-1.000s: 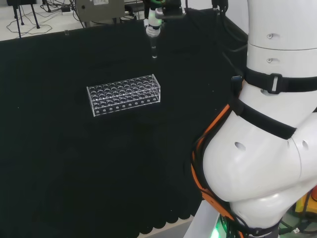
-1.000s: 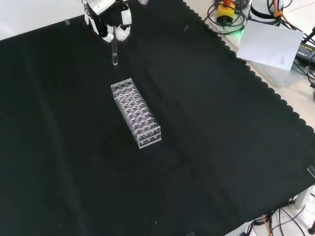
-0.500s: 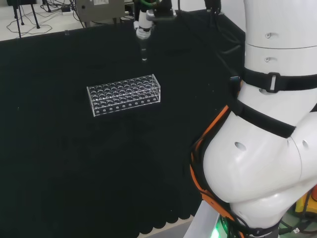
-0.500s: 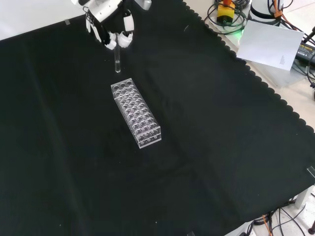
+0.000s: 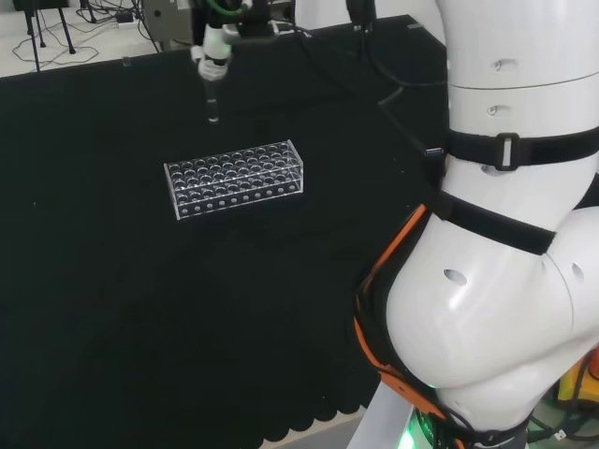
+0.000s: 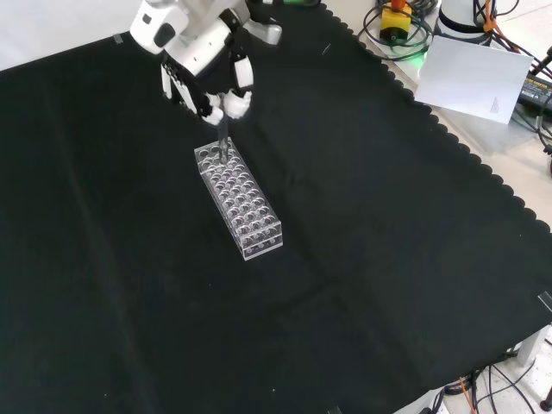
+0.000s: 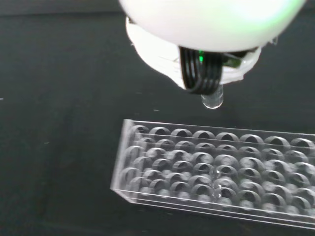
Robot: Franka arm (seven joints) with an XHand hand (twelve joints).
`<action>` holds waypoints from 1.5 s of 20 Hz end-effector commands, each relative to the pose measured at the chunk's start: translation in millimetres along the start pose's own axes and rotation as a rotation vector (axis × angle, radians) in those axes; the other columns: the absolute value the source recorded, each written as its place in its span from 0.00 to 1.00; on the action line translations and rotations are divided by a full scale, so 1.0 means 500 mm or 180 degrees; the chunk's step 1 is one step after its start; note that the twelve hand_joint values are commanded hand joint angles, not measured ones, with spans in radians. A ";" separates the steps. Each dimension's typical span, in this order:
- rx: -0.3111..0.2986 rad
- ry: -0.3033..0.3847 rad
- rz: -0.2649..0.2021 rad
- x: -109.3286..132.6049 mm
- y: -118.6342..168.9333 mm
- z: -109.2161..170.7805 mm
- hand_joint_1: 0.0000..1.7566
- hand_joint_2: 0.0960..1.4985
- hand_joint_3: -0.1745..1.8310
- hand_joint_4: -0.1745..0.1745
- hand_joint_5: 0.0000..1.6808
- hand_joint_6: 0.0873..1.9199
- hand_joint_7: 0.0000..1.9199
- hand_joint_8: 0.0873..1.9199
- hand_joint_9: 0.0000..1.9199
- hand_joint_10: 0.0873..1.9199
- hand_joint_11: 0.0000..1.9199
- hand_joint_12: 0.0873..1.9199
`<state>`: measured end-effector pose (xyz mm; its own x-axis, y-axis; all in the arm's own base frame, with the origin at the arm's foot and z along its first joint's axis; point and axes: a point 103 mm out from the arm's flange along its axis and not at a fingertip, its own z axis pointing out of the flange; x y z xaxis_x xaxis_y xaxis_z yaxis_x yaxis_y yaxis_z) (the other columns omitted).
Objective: Shake the test tube.
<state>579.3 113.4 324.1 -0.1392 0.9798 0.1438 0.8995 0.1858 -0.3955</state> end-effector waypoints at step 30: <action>0.0078 -0.0178 0.0661 -0.205 -0.041 0.004 0.82 0.28 0.51 0.00 0.82 0.24 0.75 0.33 0.78 0.05 0.47 0.59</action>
<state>572.7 -3.3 318.1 0.0440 0.9990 -0.0086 0.9008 -0.0434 -0.4321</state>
